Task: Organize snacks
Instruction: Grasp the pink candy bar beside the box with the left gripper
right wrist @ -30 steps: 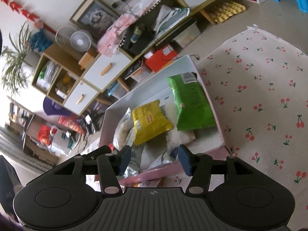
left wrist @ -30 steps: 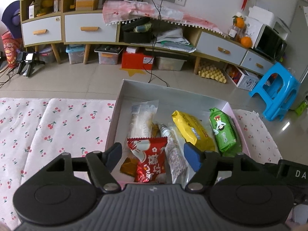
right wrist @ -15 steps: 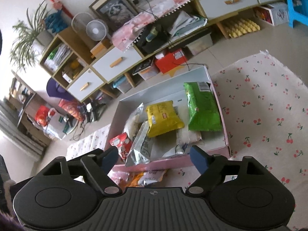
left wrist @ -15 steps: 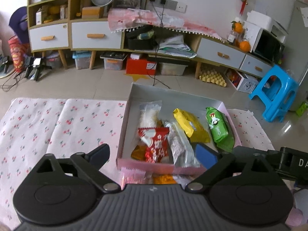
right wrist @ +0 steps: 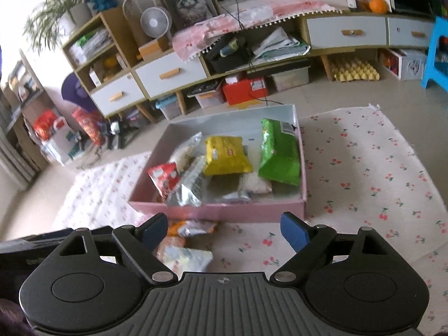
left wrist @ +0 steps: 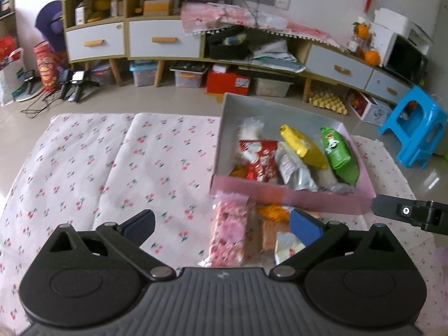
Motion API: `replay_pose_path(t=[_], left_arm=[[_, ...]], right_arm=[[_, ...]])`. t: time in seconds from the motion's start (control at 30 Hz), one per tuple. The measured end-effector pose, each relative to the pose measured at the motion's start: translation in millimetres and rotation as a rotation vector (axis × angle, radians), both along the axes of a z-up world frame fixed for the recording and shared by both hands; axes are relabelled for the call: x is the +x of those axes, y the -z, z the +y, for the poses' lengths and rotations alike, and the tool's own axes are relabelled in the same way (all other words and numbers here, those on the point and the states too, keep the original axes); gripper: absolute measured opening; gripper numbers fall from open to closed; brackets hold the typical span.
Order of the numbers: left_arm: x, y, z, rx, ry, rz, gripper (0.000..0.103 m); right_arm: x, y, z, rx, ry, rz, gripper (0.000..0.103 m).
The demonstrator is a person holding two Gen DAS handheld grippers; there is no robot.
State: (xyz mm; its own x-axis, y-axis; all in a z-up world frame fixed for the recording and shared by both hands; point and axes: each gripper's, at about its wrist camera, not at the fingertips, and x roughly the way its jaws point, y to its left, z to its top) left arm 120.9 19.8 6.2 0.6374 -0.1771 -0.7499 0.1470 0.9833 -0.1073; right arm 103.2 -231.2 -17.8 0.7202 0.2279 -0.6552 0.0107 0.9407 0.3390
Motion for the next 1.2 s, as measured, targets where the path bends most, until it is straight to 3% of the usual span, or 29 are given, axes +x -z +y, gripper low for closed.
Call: replay_pose_path(t=[0.33, 0.4, 0.6, 0.73, 0.87, 0.97, 1.03, 1.2], left_arm=[[-8.2, 26.5, 0.1, 0.079, 0.04, 0.01, 0.101], [-1.8, 34.7, 2.3, 0.069, 0.035, 0.03, 0.092], [7.9, 44.4, 7.9, -0.017, 0.022, 0.065, 0.077], [8.8, 45.9, 0.1, -0.017, 0.068, 0.061, 0.066], [10.6, 48.4, -7.5, -0.006, 0.095, 0.073, 0.047], [10.5, 49.9, -10.7, -0.002, 0.103, 0.089, 0.044], [12.7, 50.5, -10.1, 0.011, 0.096, 0.093, 0.036], [13.3, 46.7, -2.5, 0.036, 0.057, 0.107, 0.032]], right_arm=[[-1.9, 21.3, 0.8, -0.097, 0.0, 0.071, 0.09], [0.1, 25.7, 1.9, -0.105, 0.005, 0.087, 0.09], [6.8, 35.3, 8.8, -0.105, -0.005, 0.117, 0.09], [14.2, 41.3, 11.9, -0.076, 0.005, 0.138, 0.09], [22.0, 45.8, 16.3, -0.023, 0.012, 0.151, 0.09], [27.6, 48.9, 19.6, 0.041, 0.023, 0.163, 0.09], [31.1, 51.2, 21.6, 0.081, 0.03, 0.17, 0.09], [38.4, 57.9, 24.6, 0.163, 0.057, 0.177, 0.09]])
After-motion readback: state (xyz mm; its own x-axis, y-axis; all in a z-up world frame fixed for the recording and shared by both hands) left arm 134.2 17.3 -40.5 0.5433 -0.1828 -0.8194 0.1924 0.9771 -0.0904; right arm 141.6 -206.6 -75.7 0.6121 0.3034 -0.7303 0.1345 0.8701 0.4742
